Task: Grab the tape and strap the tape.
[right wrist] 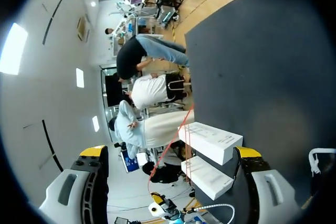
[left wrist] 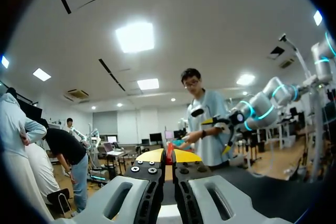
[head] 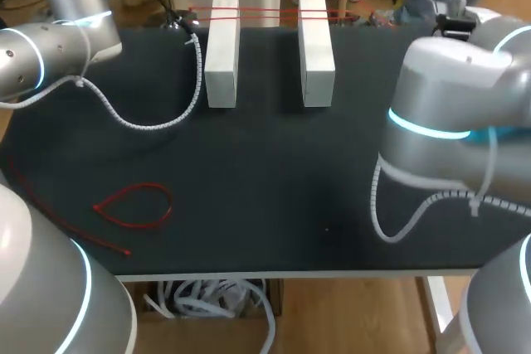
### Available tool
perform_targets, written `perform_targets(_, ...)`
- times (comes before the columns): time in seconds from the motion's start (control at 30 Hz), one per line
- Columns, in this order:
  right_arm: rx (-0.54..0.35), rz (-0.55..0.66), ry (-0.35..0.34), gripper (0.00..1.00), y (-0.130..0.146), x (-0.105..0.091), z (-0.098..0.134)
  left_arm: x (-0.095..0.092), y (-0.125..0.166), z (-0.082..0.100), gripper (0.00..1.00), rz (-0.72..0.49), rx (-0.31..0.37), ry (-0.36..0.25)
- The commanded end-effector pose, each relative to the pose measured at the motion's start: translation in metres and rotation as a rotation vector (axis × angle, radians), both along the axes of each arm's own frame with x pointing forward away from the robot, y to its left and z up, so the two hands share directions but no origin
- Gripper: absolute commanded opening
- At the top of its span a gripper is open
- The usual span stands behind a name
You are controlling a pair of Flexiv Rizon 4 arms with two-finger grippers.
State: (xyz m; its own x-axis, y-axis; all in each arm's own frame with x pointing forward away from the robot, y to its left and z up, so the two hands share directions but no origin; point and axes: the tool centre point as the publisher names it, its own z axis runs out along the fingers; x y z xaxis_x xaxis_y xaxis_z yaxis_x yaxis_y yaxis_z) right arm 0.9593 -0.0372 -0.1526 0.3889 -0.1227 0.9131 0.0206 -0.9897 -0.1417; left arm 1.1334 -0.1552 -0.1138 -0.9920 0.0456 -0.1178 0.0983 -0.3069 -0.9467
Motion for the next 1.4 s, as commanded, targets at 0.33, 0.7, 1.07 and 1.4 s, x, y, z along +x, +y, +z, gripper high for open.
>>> perform_targets(0.33,-0.015,-0.060,-0.229,1.00,0.004,0.008,-0.003,-0.003,0.000,0.002,0.00,0.007,0.004,0.001)
perform_targets(0.7,-0.020,-0.089,-0.092,1.00,0.011,0.032,-0.007,-0.003,0.000,0.002,0.00,0.007,0.004,0.001)
perform_targets(1.07,-0.022,-0.055,0.020,1.00,0.011,0.030,-0.008,-0.003,0.000,0.002,0.00,0.007,0.004,0.001)
perform_targets(1.4,-0.009,-0.042,0.014,1.00,0.012,0.031,-0.008,-0.003,0.000,0.002,0.00,0.007,0.004,0.001)
